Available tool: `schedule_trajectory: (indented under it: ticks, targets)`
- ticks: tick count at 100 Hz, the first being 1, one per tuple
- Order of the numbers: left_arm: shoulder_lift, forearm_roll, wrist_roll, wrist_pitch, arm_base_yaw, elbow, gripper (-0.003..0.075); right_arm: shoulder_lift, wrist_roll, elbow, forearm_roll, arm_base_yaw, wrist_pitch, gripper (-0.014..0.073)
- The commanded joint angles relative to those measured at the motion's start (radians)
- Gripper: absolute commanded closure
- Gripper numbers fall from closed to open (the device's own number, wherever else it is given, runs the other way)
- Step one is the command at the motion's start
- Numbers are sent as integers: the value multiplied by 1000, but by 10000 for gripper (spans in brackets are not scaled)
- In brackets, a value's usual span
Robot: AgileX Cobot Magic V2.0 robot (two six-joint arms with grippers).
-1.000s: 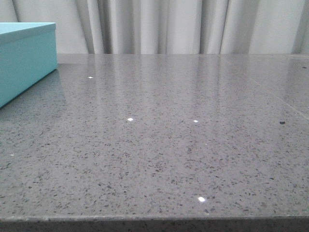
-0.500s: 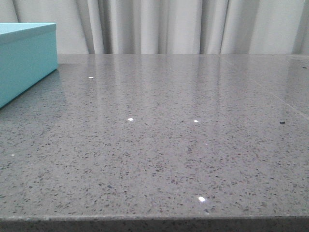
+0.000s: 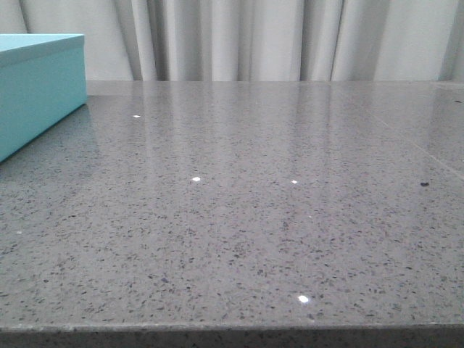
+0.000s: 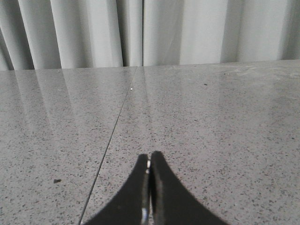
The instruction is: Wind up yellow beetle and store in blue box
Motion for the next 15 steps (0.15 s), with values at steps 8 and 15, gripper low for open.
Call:
schedule_trajectory:
  ticks: [8,15]
  targets:
    - [-32,-3,-9,-77,-8,22,738,-22,-13,-16,-9,-8,-71,662]
    - [-32,-3,-9,-77,-8,22,738,-22,-13,-16,-9,-8,-71,662]
